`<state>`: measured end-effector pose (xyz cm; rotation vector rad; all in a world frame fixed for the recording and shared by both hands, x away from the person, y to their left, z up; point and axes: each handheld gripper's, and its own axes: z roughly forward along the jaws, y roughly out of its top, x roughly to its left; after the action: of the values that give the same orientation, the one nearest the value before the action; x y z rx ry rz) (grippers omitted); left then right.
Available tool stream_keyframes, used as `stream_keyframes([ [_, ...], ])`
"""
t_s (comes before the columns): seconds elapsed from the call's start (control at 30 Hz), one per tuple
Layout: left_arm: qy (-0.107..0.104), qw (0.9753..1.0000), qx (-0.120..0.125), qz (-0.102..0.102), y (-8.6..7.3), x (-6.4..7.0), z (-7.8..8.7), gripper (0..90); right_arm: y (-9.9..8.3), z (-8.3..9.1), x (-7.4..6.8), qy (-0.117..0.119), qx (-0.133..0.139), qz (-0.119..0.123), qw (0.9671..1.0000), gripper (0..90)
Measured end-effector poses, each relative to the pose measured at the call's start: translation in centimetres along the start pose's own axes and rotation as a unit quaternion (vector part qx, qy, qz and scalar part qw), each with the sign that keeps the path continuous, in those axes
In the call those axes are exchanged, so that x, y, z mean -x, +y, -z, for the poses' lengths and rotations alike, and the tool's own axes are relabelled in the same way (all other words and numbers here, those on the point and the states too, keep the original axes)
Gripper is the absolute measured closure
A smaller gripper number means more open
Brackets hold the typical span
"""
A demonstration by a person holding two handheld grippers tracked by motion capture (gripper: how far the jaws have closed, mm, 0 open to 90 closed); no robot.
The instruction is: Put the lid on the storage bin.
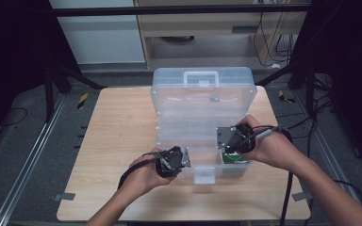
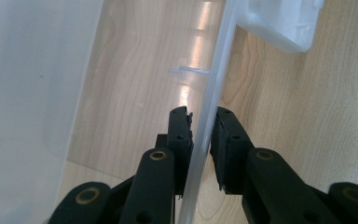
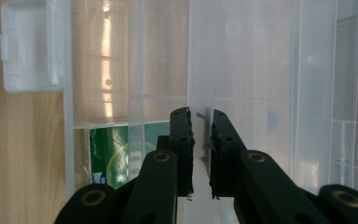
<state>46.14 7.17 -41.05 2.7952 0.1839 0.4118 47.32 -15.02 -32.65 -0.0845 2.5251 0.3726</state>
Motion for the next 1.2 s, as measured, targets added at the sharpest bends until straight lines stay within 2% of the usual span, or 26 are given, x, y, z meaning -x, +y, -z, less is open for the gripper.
stream_keyframes([
  [0.03, -0.003, 0.9999, 0.001, 0.016, -0.1, 0.2, 0.0, 77.5, 0.0, 0.0, -0.1, 0.004, 0.001, 0.001, 1.0, 81.5],
  [0.23, -0.003, 0.9999, 0.001, 0.017, -0.1, 0.2, 0.0, 77.3, 0.0, 0.0, -0.2, 0.006, 0.001, 0.0, 1.0, 81.3],
  [0.33, -0.005, 0.9997, 0.0, 0.023, -0.1, 0.3, 0.0, 77.3, -0.1, 0.0, -0.1, 0.007, 0.002, -0.002, 1.0, 81.3],
  [0.37, 0.0, 1.0, 0.0, -0.002, 0.0, 0.0, -0.1, 77.2, -0.1, 0.0, -0.1, 0.007, 0.002, -0.002, 1.0, 81.2],
  [0.43, 0.004, 1.0, -0.001, -0.003, 0.0, 0.0, -0.1, 76.0, -0.1, 0.0, -0.1, 0.008, 0.002, -0.002, 1.0, 81.2],
  [0.5, 0.011, 0.9999, -0.002, -0.003, -0.1, 0.1, -0.2, 73.3, -0.1, 0.0, -0.1, 0.008, 0.002, -0.003, 1.0, 81.2],
  [0.57, 0.017, 0.9998, 0.005, -0.001, -0.2, 0.2, 0.0, 65.5, -0.1, 0.0, 0.0, 0.008, 0.003, -0.001, 1.0, 81.2],
  [0.6, 0.016, 0.9993, 0.029, 0.015, -0.3, 0.3, 0.5, 55.8, -0.2, 0.0, 0.0, 0.008, 0.004, -0.001, 1.0, 81.1],
  [0.63, 0.014, 0.9988, 0.037, 0.03, -0.4, 0.5, 1.0, 53.3, -0.2, 0.0, 0.0, 0.007, 0.002, -0.001, 1.0, 81.1],
  [0.67, 0.014, 0.9988, 0.037, 0.03, -0.4, 0.5, 1.0, 51.3, -0.2, 0.0, 0.0, 0.007, 0.002, -0.001, 1.0, 81.1],
  [0.7, 0.014, 0.9976, 0.05, 0.045, -0.5, 0.7, 1.5, 51.3, -0.2, 0.0, -0.1, 0.007, 0.003, -0.001, 1.0, 81.1],
  [0.73, 0.017, 0.9971, 0.067, 0.031, -0.5, 0.4, 2.2, 48.6, -0.2, 0.0, 0.0, 0.008, 0.005, -0.001, 1.0, 81.1],
  [0.77, 0.014, 0.9945, 0.094, 0.044, -0.6, 0.4, 3.2, 45.0, -0.2, 0.0, 0.0, 0.009, 0.004, -0.002, 1.0, 81.0],
  [0.8, 0.014, 0.9945, 0.094, 0.044, -0.6, 0.4, 3.2, 43.8, -0.2, 0.0, 0.0, 0.009, 0.004, -0.002, 1.0, 81.0],
  [0.83, 0.011, 0.9914, 0.117, 0.058, -0.9, 0.4, 4.3, 43.0, -0.2, 0.0, 0.0, 0.008, 0.003, -0.001, 1.0, 81.0],
  [0.9, -0.001, 0.9884, 0.137, 0.067, -1.2, 0.4, 5.4, 43.6, -0.2, 0.0, 0.0, 0.007, 0.004, -0.001, 1.0, 80.9],
  [0.93, -0.001, 0.9884, 0.137, 0.067, -1.2, 0.4, 5.4, 44.7, -0.2, 0.0, 0.0, 0.007, 0.004, -0.001, 1.0, 80.9],
  [1.03, -0.008, 0.9835, 0.16, 0.084, -1.9, 0.1, 7.3, 48.0, -0.3, 0.0, -0.1, 0.006, 0.006, -0.001, 1.0, 80.8],
  [1.1, -0.008, 0.9809, 0.168, 0.097, -2.4, -0.2, 8.3, 56.2, -0.3, 0.0, -0.2, 0.004, 0.007, -0.003, 1.0, 80.4],
  [1.13, -0.008, 0.9799, 0.17, 0.104, -2.6, -0.5, 8.7, 56.2, -0.3, 0.0, -0.2, 0.004, 0.007, -0.003, 1.0, 80.4],
  [1.2, -0.002, 0.9749, 0.174, 0.138, -3.5, -1.8, 10.0, 62.3, -0.3, 0.0, -0.2, 0.003, 0.007, -0.004, 1.0, 80.3],
])
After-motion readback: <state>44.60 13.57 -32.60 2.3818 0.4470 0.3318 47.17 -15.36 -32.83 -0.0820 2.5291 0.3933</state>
